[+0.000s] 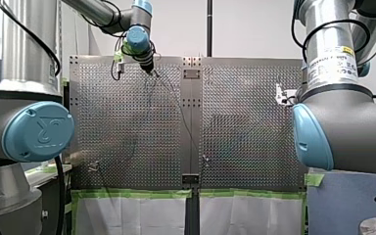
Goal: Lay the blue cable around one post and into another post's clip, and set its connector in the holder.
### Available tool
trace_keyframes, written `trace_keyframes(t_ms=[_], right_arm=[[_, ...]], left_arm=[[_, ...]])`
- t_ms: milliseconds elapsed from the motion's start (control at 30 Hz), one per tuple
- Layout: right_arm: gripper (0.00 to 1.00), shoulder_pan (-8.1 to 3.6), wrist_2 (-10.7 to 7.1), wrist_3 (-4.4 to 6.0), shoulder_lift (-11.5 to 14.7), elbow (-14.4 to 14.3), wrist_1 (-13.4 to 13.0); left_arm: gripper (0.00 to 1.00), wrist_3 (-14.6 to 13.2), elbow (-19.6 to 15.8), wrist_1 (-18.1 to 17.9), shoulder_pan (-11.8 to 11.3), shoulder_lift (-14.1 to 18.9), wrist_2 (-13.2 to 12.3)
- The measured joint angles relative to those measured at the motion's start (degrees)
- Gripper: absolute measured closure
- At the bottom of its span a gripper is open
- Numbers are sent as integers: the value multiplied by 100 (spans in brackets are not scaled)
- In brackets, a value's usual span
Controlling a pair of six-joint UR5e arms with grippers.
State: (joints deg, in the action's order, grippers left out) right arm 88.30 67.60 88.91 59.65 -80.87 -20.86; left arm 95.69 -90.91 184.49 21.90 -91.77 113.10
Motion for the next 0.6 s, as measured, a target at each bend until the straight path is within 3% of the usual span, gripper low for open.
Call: trace_keyframes(t_ms=[133, 600], right_arm=[[0, 0, 0, 1, 0, 1, 0], [0, 2, 0, -4, 0, 0, 18]], left_arm=[[0, -118, -10, -1, 0, -1, 21], [0, 1, -43, -8, 0, -1, 138]])
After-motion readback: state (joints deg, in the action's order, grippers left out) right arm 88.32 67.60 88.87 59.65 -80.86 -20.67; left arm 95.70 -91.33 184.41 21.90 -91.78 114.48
